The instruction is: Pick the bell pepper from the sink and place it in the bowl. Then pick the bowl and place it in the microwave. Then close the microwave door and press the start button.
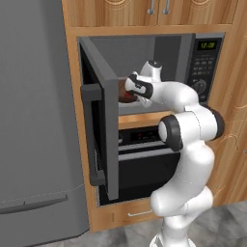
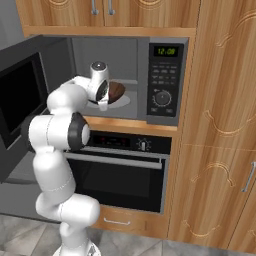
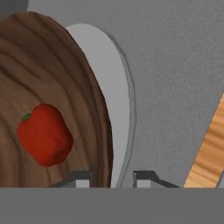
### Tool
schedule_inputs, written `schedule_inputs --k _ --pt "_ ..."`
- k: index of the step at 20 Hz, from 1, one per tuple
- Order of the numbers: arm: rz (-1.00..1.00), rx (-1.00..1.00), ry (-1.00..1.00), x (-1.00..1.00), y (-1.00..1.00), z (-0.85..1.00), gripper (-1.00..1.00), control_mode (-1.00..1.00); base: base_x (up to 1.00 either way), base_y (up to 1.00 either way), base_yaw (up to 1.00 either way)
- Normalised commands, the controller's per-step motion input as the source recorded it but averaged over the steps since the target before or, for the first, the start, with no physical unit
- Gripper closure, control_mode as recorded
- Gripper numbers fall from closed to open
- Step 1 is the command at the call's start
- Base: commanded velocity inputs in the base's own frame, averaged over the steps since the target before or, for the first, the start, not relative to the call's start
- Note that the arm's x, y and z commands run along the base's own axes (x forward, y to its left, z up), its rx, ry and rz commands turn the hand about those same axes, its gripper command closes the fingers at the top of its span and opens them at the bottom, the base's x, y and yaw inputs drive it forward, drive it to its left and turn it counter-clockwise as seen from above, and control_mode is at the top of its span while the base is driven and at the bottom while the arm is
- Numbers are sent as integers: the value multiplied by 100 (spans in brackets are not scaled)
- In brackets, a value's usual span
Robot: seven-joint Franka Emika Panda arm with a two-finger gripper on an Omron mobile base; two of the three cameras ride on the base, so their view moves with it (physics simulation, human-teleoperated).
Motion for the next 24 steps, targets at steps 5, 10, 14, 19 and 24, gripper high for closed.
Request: schedule_inputs --k 5,10,14,19,24 --pt "0 0 -13 -94 -4 31 -100 -100 0 0 0" --pt "1 0 -8 -100 -7 24 -100 -100 0 0 0" --pt "8 0 -10 -100 -5 13 -100 -100 0 0 0" --pt "6 0 -16 -100 -10 70 -100 -100 0 0 0" --pt "7 0 -8 -100 -4 94 -100 -100 0 0 0"
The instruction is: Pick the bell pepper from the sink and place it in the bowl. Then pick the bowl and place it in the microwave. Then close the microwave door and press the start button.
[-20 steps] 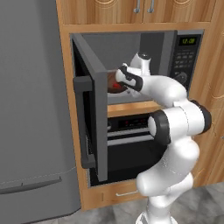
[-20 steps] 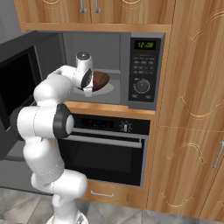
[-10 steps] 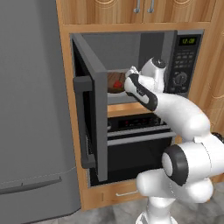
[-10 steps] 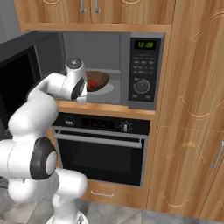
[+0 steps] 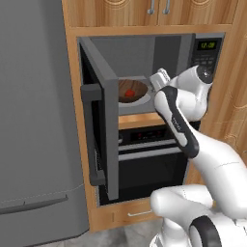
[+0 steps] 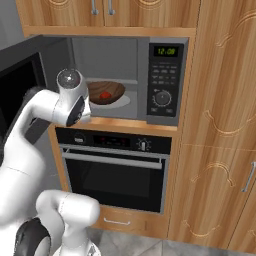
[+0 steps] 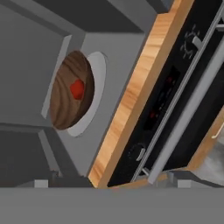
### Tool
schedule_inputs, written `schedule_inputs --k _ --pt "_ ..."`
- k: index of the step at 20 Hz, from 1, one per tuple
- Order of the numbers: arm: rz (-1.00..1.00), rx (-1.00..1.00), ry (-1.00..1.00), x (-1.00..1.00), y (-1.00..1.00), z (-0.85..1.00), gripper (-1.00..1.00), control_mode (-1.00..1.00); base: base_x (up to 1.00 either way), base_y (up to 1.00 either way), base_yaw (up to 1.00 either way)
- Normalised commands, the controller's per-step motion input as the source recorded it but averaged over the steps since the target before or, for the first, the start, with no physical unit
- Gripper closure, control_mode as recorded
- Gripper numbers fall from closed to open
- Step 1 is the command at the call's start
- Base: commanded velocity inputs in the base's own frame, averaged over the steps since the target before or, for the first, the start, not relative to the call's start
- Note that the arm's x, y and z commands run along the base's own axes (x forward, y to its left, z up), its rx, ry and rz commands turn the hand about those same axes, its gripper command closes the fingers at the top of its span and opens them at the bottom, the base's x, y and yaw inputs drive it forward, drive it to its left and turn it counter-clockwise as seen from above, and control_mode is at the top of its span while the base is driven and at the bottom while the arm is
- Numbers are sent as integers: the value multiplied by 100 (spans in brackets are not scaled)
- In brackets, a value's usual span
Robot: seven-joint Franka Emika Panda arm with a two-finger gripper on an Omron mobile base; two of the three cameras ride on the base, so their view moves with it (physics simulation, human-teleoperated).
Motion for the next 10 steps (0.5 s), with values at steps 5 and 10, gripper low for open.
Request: schedule_inputs --k 5,10 --pt "10 0 -11 -100 0 87 -100 -100 0 0 0" --pt "14 0 -17 -100 -3 79 -100 -100 0 0 0"
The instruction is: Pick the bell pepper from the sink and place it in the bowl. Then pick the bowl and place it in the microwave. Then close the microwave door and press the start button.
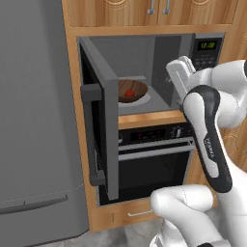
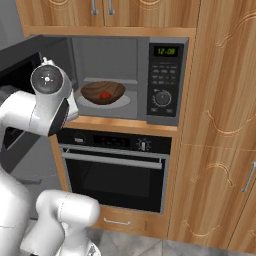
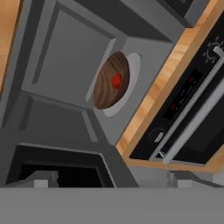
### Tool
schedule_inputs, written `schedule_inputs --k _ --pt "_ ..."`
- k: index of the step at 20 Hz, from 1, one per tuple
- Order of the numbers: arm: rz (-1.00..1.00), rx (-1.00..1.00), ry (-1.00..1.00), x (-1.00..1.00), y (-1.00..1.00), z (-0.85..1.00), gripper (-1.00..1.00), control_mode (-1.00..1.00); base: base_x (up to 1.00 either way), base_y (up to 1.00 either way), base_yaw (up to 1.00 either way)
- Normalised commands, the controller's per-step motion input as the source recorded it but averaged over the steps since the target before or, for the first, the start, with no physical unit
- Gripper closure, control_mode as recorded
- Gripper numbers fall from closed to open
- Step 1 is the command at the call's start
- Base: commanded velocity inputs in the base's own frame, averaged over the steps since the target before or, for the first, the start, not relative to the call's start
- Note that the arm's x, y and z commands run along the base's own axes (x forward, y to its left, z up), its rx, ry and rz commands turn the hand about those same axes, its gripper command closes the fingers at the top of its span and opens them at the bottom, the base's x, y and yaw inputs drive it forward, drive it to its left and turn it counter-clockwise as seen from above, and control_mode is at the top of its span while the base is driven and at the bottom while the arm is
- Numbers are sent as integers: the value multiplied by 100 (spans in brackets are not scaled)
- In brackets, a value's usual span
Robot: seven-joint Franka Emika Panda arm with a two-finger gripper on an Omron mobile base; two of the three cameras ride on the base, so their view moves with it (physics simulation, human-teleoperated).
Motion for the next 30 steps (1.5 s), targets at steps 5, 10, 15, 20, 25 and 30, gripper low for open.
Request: schedule_inputs --k 5,10,15,20,25,30 --pt "10 0 -12 -100 0 37 -100 -100 0 0 0" --pt "3 0 -2 -100 0 8 -100 -100 0 0 0" --pt "5 0 0 -100 0 18 -100 -100 0 0 0" --pt "15 0 0 -100 9 33 -100 -100 0 0 0" --pt "22 0 1 -100 29 9 -100 -100 0 0 0" --pt "20 -6 7 -100 67 0 -100 -100 0 0 0"
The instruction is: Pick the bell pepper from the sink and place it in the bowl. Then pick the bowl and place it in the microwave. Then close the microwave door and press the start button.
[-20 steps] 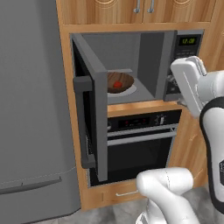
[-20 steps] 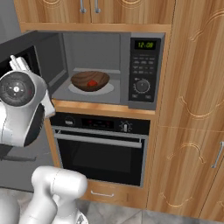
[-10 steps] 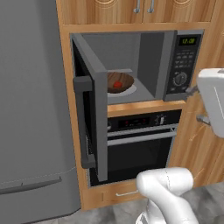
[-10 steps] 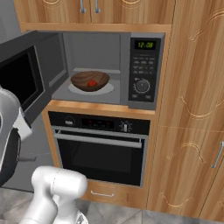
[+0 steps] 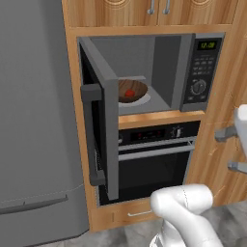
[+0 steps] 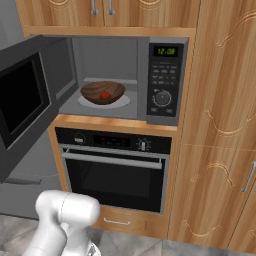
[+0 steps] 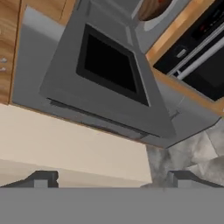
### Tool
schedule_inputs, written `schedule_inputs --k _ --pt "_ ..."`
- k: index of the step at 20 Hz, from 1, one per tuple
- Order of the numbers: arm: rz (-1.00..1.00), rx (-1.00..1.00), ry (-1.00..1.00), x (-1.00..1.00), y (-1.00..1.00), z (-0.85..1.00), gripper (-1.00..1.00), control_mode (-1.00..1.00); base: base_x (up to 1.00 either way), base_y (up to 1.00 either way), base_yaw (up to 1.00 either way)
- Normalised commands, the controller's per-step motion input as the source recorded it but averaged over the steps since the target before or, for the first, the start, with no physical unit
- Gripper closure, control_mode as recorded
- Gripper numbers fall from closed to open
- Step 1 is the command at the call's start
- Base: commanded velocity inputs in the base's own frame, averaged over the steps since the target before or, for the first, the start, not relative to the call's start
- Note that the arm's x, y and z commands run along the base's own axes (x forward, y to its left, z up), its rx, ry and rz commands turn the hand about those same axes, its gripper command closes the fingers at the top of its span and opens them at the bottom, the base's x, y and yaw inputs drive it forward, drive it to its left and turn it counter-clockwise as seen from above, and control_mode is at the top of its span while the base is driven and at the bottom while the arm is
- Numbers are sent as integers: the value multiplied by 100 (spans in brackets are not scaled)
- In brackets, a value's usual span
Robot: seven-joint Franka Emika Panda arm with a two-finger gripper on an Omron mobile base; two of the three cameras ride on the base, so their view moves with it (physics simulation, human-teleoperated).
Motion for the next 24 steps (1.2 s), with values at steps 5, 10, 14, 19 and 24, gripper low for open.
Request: schedule_inputs --k 5,10,14,19,24 --pt "12 -9 7 -68 91 0 -100 -100 0 0 0" --pt "2 -16 7 36 100 -28 -100 -100 0 0 0" --pt "-16 -9 5 98 91 -56 -100 -100 0 0 0" --pt "-23 -4 3 91 68 -60 -100 -100 0 0 0" --pt "-24 0 0 76 37 -41 -100 -100 0 0 0"
